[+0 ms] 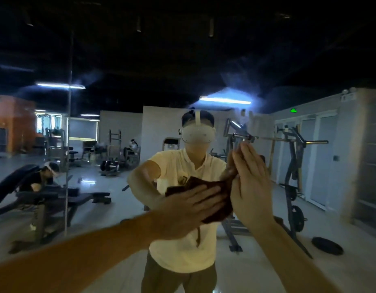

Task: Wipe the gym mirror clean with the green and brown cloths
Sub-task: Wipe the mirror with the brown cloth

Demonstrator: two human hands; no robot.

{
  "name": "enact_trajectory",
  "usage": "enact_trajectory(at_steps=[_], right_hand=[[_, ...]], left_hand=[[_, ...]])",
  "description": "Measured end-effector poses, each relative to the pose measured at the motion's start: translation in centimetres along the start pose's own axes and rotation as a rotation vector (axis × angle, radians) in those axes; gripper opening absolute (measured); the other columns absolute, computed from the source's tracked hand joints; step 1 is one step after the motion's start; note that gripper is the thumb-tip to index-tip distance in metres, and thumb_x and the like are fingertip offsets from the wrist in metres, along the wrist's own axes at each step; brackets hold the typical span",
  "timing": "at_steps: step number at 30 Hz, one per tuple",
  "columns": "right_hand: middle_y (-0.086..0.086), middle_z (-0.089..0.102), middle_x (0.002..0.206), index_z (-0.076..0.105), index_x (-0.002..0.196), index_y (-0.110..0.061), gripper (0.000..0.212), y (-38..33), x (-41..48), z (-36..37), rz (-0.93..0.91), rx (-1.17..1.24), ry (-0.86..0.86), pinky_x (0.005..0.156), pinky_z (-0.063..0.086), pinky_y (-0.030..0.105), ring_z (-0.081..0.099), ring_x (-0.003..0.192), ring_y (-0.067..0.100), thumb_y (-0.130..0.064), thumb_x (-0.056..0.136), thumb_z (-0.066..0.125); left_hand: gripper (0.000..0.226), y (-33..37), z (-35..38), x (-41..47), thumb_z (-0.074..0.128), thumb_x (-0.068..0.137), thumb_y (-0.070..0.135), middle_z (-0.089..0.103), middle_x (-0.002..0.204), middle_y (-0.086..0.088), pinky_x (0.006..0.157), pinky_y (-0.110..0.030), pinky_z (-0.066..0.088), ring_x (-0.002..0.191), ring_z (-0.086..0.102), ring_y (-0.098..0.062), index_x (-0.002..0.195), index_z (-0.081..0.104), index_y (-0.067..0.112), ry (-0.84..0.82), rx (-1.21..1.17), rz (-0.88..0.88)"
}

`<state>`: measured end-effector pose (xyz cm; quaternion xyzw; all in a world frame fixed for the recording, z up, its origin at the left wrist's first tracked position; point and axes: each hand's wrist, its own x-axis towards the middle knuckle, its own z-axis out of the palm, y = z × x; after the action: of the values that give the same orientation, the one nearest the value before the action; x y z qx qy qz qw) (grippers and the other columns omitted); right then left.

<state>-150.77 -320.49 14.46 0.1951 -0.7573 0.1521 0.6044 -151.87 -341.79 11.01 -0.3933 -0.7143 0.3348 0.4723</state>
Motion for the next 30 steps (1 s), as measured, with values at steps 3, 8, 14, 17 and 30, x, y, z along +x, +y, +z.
enact_trajectory(at_steps=[3,8,14,17,30], right_hand=[[0.013,0.028,0.167,0.043,0.153,-0.009,0.054,-1.9,-0.8,0.7,-0.099,-0.020,-0.071,0.122,0.028,0.061,0.021,0.156,0.030,-0.022,0.101,0.039],[0.012,0.021,0.170,0.041,0.156,-0.009,0.055,-5.7,-1.1,3.9,-0.068,-0.138,-0.054,0.125,0.021,0.059,0.014,0.159,0.031,-0.026,0.104,0.037],[0.017,0.020,0.169,0.036,0.158,-0.005,0.060,-8.8,-2.0,6.0,0.026,-0.126,-0.027,0.124,0.020,0.061,0.016,0.158,0.035,-0.029,0.104,0.025],[0.016,0.020,0.169,0.038,0.157,-0.005,0.059,-9.1,-2.8,5.9,-0.010,-0.159,-0.076,0.126,0.016,0.056,0.014,0.158,0.033,-0.027,0.103,0.028],[0.013,0.026,0.168,0.026,0.160,-0.012,0.061,-4.5,-5.7,2.4,-0.001,-0.019,-0.057,0.126,0.022,0.055,0.020,0.157,0.029,-0.017,0.102,0.043]], left_hand=[[0.095,-6.8,-1.8,-2.0,0.063,0.091,0.026,0.012,0.167,-0.016,0.127,-0.052,0.013,0.156,0.004,-0.030,0.159,-0.001,0.011,0.065,-0.069,-0.198],[0.066,-19.1,-3.8,-7.0,0.033,0.109,0.043,0.021,0.168,-0.020,0.128,-0.053,0.016,0.158,0.015,-0.035,0.160,0.023,0.002,0.181,-0.057,-0.859],[0.071,-10.3,0.5,-15.1,0.024,0.110,0.044,0.011,0.169,-0.025,0.128,-0.055,0.014,0.159,0.007,-0.037,0.161,0.014,-0.004,0.307,-0.227,-1.198],[0.069,-2.3,2.1,-15.6,0.026,0.111,0.044,0.007,0.170,-0.022,0.126,-0.058,0.019,0.159,0.003,-0.037,0.163,0.009,0.004,0.173,-0.309,-1.004],[0.070,-7.1,-0.8,-0.7,0.040,0.110,0.038,0.011,0.170,-0.021,0.129,-0.053,0.010,0.159,0.007,-0.038,0.161,0.006,0.004,0.305,-0.171,-0.726]])
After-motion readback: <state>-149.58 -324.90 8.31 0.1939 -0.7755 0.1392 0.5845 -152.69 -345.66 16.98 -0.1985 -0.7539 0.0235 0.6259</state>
